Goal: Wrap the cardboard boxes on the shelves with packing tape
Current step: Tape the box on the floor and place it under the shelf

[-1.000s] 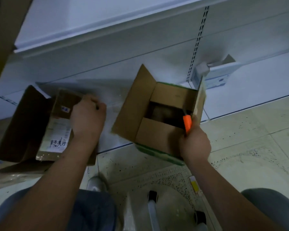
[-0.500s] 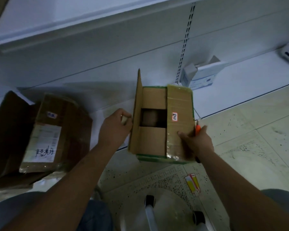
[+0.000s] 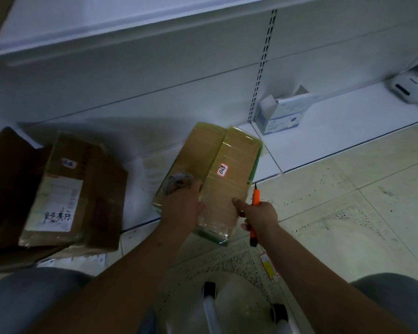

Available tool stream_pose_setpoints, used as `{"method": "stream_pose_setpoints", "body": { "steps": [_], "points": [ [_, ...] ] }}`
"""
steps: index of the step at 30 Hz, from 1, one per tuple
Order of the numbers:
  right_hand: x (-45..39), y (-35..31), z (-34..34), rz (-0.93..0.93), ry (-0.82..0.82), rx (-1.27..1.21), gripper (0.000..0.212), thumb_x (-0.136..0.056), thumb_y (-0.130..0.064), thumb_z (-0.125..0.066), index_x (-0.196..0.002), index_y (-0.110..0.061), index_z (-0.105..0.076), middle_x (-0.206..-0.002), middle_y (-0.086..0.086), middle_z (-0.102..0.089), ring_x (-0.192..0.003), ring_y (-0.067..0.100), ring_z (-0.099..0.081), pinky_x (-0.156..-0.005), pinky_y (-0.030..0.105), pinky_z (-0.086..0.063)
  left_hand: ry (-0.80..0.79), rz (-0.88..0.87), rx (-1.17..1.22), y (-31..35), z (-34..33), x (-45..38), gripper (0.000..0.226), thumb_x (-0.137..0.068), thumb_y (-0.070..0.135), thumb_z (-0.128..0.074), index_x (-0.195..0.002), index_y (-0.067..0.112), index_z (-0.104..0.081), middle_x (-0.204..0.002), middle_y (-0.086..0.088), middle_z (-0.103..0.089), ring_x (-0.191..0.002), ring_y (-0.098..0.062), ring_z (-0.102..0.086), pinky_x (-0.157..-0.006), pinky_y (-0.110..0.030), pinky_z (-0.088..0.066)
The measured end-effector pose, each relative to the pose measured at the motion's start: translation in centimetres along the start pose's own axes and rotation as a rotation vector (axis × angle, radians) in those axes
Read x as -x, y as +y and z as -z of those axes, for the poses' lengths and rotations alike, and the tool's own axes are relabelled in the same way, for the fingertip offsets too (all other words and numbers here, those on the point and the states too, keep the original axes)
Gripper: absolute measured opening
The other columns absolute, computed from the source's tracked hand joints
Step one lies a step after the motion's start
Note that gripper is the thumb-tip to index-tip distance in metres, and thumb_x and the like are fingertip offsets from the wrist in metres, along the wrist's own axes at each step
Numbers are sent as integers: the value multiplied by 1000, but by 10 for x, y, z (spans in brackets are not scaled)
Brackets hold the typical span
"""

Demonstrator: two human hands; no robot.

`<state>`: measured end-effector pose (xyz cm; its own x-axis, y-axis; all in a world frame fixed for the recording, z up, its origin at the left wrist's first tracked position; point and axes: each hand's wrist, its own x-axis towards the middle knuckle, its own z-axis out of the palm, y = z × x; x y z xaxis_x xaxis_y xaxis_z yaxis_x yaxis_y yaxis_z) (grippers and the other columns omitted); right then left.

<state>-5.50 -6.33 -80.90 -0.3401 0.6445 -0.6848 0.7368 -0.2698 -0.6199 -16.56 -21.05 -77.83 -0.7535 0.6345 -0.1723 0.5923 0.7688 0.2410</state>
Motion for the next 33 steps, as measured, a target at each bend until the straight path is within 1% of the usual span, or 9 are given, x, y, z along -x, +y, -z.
{"method": "stream_pose_setpoints", "body": {
  "steps": [3,7,9,11,13,17,20,30,33],
  "points": [
    [4,-7,3,18,32,51,45,-81,-44,-77,-94,-4,-60,-84,12,-69,-68,26,-68,-69,45,-61,1,41,-39,1,-7,4,54,-90,40,-68,-131,21,-40,-121,-4,-64,-108,-23,-63,-79,-33,-50],
    [-11,-27,15,409,229,311,70,-74,-52,-75,-130,-21,-47,-115,2,-61,-99,26,-64,-83,46,-55,-13,123,-58,1,-20,9,93,-70,58,-79,-139,19,-30,-143,-6,-47,-129,-30,-49,-92,-45,-52],
    [-23,-32,18,368,209,335,100,-69,-59,-77,-149,-21,-29,-130,8,-56,-109,31,-62,-87,50,-54,26,158,-30,-2,-24,10,111,-63,62,-82,-144,16,-22,-147,-10,-43,-134,-32,-45,-98,-47,-48],
    [-26,-27,15,189,134,229,116,-71,-58,-79,-156,-18,-10,-126,8,-54,-95,31,-67,-78,49,-57,59,204,34,-9,-25,5,124,-57,64,-84,-147,14,-16,-148,-14,-43,-137,-33,-43,-104,-48,-46],
    [-17,-17,8,-20,59,52,105,-75,-55,-78,-151,-10,-22,-113,5,-55,-72,24,-66,-60,42,-57,61,242,119,-14,-22,-1,128,-53,63,-86,-148,13,-16,-147,-15,-44,-136,-34,-44,-104,-50,-45],
    [-11,7,-15,-93,92,-45,68,-76,-68,-69,-100,-5,-57,-92,10,-66,-72,27,-68,-50,44,-59,54,261,148,-20,-20,-14,123,-58,60,-86,-148,14,-17,-144,-15,-48,-130,-35,-51,-100,-49,-50],
    [-3,10,-20,-133,71,-103,60,-80,-63,-68,-90,-5,-59,-85,11,-67,-71,27,-69,-48,35,-56,30,285,118,-22,-16,-21,123,-57,56,-88,-148,15,-17,-147,-17,-45,-133,-38,-48,-101,-53,-48],
    [48,53,-9,-447,-22,-293,27,-87,-28,-73,-75,-9,-57,-85,12,-67,-76,23,-69,-78,47,-60,-100,375,-154,21,-22,7,121,-61,51,-88,-148,16,-12,-151,-15,-25,-136,-38,-36,-97,-51,-50],
    [60,55,2,-389,-38,-287,24,-91,-25,-69,-79,-12,-53,-85,9,-62,-70,18,-62,-61,30,-58,-109,376,-112,27,-25,26,120,-66,50,-86,-152,15,-11,-156,-18,-22,-143,-39,-28,-106,-54,-43]
  ]
}}
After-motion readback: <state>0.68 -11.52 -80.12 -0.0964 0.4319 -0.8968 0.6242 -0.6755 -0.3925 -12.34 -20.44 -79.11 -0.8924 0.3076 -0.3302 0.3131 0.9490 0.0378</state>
